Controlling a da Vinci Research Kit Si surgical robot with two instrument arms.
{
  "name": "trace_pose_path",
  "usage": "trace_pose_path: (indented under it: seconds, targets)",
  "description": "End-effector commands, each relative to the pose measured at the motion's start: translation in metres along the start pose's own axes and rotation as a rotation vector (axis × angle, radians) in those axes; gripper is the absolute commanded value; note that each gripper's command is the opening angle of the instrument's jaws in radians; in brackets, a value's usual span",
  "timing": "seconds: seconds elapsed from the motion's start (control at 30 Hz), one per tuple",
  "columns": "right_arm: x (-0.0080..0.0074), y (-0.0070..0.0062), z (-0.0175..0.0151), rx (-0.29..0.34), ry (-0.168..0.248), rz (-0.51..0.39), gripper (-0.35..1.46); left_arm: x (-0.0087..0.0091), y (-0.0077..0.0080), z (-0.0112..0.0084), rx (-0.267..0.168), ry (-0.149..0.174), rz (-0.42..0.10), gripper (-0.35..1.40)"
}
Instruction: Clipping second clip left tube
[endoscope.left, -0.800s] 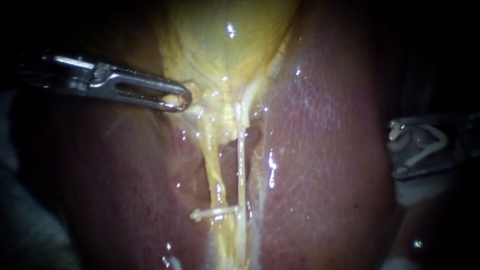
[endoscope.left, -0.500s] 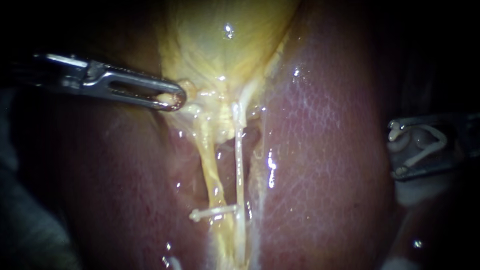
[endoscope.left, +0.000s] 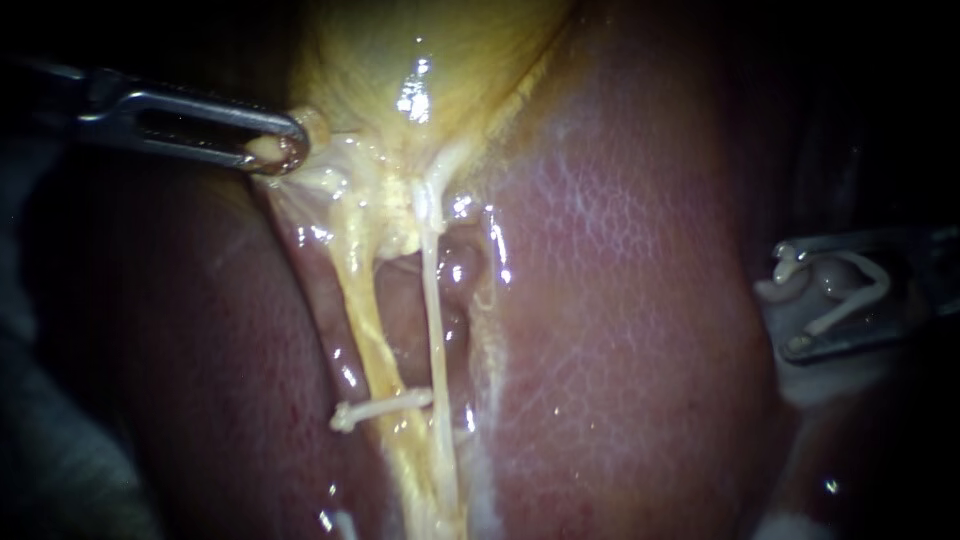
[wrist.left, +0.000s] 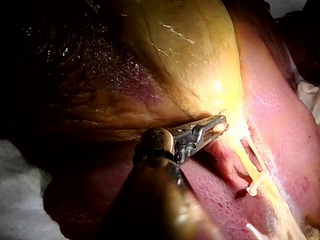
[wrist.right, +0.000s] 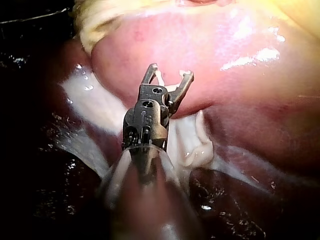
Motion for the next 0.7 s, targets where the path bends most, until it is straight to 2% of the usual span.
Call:
trace_pose_path:
  seconds: [0.03, 0.3, 0.53, 0.7]
  targets:
    - [0.0003, -0.0001, 0.0003, 0.004, 0.012, 0.006, 0.48, 0.0, 0.0, 0.0001, 0.001, 0.0, 0.0, -0.35]
    - [0.0033, -0.001, 0.0038, 0.038, 0.099, 0.076, 0.48, 0.0, 0.0, 0.0001, 0.001, 0.0, 0.0, -0.35]
    - [0.0053, -0.0021, 0.0089, 0.086, 0.16, 0.134, 0.48, -0.0001, 0.0, 0.0001, 0.001, 0.0, 0.0, -0.35]
    - [0.0064, -0.0024, 0.0129, 0.109, 0.205, 0.17, 0.49, -0.0001, 0.0, 0.0001, 0.001, 0.0, 0.0, -0.35]
